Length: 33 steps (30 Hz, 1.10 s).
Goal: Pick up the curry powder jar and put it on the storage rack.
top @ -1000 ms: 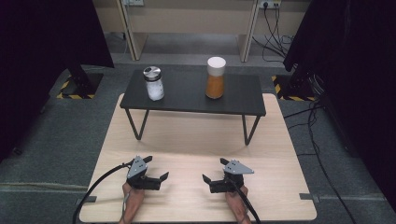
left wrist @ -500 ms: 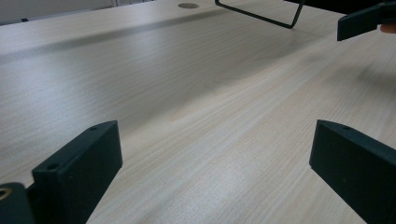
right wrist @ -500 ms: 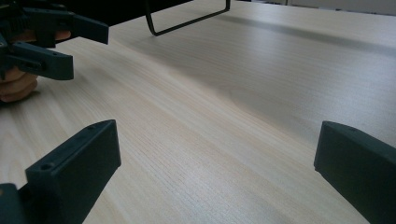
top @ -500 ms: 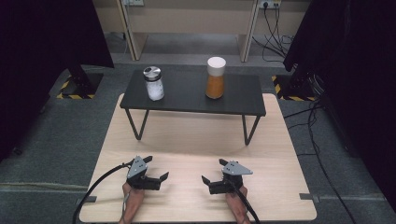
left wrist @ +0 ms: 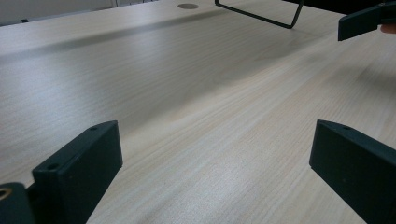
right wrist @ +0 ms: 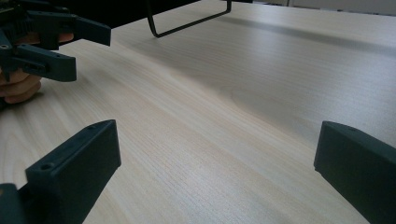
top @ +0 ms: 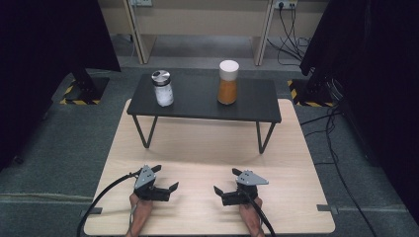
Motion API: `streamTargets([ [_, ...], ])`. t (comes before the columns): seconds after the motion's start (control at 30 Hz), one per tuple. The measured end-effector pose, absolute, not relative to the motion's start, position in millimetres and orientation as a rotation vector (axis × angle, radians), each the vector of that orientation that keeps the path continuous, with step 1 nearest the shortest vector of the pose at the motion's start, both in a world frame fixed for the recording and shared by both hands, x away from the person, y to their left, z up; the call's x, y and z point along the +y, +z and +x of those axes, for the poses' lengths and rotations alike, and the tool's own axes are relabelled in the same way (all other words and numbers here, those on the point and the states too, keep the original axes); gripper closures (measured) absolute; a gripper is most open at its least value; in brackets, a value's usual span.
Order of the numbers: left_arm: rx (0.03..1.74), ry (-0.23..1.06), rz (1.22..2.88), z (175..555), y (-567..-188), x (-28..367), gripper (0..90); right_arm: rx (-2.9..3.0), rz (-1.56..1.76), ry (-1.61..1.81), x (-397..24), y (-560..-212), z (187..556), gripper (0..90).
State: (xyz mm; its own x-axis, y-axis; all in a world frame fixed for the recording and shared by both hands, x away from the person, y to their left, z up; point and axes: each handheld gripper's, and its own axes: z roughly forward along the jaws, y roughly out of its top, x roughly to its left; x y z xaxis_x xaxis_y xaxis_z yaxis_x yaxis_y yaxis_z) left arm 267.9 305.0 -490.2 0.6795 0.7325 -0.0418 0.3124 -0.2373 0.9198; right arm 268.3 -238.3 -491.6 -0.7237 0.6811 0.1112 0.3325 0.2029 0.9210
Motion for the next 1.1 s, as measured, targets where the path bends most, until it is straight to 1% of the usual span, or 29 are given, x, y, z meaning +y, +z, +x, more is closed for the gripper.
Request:
streamTargets([
  [1.1, 0.824, 0.496, 1.826, 266.7, -490.5, 304.7, 1.7, 2.157, 0.948, 1.541, -239.8, -493.1, 267.5, 0.3],
])
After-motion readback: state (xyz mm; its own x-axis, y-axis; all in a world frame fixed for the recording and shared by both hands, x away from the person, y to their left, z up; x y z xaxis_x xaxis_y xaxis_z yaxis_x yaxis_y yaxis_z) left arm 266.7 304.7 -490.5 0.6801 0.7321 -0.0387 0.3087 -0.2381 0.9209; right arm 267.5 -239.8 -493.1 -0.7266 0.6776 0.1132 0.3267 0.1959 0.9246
